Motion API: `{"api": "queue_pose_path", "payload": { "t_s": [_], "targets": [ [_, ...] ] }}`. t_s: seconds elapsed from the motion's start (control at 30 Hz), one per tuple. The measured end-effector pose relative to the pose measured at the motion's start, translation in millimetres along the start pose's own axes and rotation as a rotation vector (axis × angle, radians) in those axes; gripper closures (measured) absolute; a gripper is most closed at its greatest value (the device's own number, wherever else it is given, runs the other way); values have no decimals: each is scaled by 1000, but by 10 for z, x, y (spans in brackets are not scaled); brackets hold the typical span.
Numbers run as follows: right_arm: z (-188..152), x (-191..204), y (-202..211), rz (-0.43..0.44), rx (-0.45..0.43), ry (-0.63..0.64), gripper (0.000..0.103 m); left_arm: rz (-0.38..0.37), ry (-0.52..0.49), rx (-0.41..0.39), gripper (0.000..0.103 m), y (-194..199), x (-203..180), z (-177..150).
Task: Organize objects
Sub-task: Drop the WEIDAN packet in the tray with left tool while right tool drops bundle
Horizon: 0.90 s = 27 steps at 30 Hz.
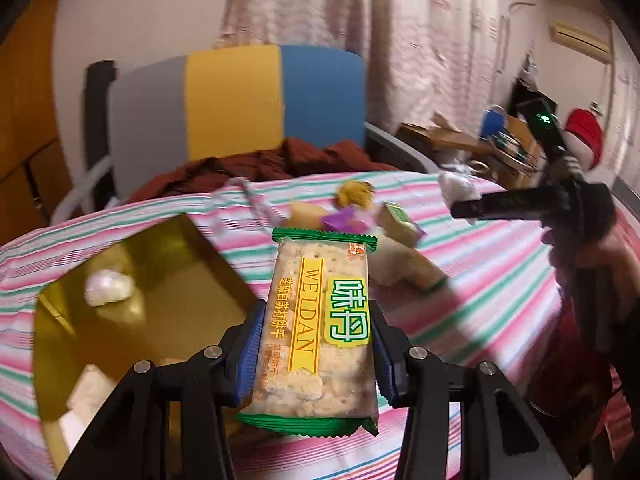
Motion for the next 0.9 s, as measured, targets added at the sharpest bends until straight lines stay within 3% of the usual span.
{"api": "queue_pose_path", "payload": {
  "t_s": [0.23,0.53,0.9],
  "targets": [
    [-61,881,11,122,-11,98,59,111,80,1,55,116,551,-44],
    [-340,1910,-112,275,39,207,59,199,177,8,55,231,1113,-177],
    [-685,2481,-354,353,122,256,59,239,281,36,55,241,1610,-385]
  ]
}}
Point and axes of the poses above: each gripper's, at about its wrist camera, not at the fingertips, and y roughly against the way its jaws point, x to its left, z to its top, the point moved 9 cm from there along -y, roughly the way its jaws point, and after that the axes turned 7 degrees about z, right-handed, at the moved point
